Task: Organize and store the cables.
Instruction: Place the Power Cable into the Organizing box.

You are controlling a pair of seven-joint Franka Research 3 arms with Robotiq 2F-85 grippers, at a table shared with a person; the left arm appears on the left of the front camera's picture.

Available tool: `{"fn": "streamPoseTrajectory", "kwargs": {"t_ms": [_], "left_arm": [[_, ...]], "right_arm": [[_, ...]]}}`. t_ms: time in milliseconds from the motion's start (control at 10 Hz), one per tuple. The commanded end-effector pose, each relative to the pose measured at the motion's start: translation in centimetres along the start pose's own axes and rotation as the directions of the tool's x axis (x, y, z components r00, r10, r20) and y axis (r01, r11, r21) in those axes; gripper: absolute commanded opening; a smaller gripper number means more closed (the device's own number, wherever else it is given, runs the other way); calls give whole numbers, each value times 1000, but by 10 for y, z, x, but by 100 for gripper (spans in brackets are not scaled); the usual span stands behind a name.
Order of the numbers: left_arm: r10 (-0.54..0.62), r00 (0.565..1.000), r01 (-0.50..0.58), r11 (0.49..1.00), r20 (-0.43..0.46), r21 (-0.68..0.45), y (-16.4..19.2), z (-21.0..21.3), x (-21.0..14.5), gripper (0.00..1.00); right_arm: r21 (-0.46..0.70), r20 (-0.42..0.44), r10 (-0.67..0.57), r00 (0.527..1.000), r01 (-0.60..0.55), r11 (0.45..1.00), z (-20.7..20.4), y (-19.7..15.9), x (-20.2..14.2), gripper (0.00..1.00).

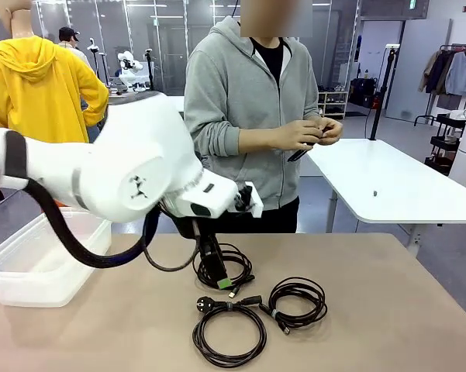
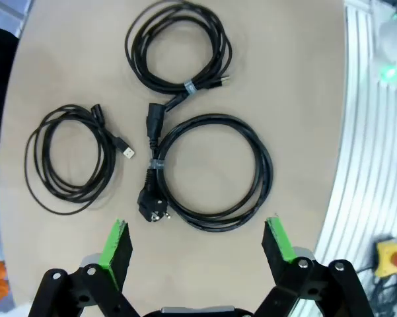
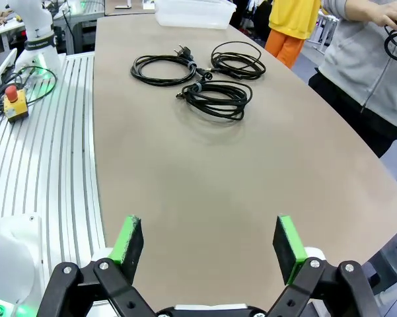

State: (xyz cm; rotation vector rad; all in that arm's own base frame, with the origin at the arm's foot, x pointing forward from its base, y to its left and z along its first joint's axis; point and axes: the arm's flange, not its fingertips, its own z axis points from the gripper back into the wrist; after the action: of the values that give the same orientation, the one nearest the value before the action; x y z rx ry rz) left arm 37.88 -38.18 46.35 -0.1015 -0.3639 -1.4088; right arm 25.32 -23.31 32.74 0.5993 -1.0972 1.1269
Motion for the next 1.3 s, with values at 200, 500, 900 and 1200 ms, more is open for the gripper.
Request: {"fn": "streamPoseTrajectory", "kwargs": {"t_ms": [200,500,900,1200], "left_arm": [[-22,999,22,1000,-25,5,3,-10,0,100],[-22,999,22,1000,-25,5,3,-10,0,100],[-34,992,36,999,-119,10,3,-39,18,100],[-34,956,42,999,-292,24,14,-84,45,100]], "right_arm": [[-6,0,-1,1000,1,1000,1,0,2,100],[-6,0,-1,1000,1,1000,1,0,2,100],[-6,0,-1,1000,1,1000,1,0,2,100],[-6,0,-1,1000,1,1000,1,0,2,100]]}}
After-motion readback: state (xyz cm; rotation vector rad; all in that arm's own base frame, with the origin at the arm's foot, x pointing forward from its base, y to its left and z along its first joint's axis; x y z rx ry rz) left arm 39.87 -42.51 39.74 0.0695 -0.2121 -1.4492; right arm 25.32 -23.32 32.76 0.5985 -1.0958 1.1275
